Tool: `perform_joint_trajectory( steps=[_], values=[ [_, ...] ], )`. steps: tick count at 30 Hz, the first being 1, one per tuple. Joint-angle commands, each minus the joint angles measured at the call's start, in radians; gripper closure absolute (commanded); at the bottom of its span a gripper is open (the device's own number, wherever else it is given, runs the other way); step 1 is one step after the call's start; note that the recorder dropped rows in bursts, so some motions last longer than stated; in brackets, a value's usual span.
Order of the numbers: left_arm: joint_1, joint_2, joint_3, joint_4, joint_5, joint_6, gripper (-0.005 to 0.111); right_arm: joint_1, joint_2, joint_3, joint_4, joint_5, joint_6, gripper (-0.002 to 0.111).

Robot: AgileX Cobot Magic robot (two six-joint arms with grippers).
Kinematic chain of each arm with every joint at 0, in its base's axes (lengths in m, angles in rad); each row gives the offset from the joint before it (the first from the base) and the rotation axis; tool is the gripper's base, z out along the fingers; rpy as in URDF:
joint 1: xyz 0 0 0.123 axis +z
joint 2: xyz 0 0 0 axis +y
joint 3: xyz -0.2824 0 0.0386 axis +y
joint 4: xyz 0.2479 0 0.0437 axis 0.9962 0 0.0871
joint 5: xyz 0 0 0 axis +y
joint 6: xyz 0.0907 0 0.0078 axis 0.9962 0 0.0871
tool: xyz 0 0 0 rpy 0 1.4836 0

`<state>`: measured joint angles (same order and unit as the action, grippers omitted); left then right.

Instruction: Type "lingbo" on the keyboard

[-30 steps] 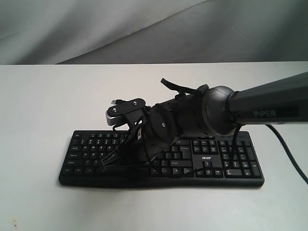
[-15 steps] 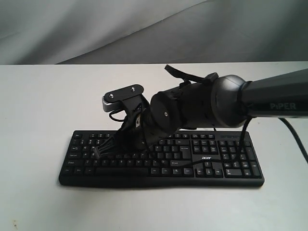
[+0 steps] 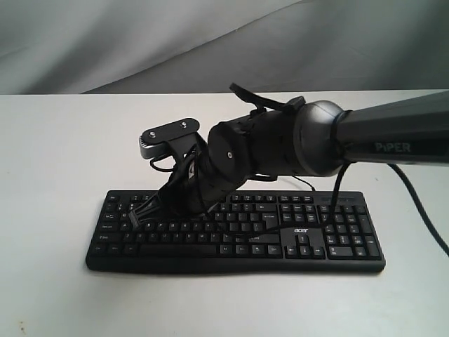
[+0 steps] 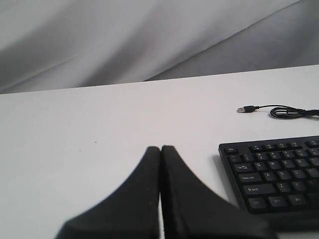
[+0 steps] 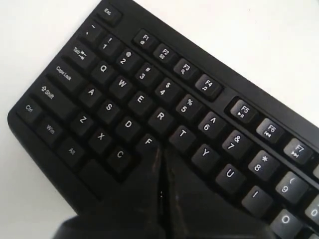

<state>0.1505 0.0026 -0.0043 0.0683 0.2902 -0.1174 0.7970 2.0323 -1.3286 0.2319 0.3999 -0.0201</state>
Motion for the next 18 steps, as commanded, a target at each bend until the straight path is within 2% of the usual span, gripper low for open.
perform_joint_trajectory(
  steps=[1, 18],
  values=[
    [0.002, -0.003, 0.004, -0.008, -0.005, -0.004, 0.106, -0.006, -0.001, -0.006, -0.016, -0.008, -0.013, 0.108],
    [0.002, -0.003, 0.004, -0.008, -0.005, -0.004, 0.106, 0.002, 0.064, -0.057, -0.016, 0.041, -0.017, 0.108]
  ],
)
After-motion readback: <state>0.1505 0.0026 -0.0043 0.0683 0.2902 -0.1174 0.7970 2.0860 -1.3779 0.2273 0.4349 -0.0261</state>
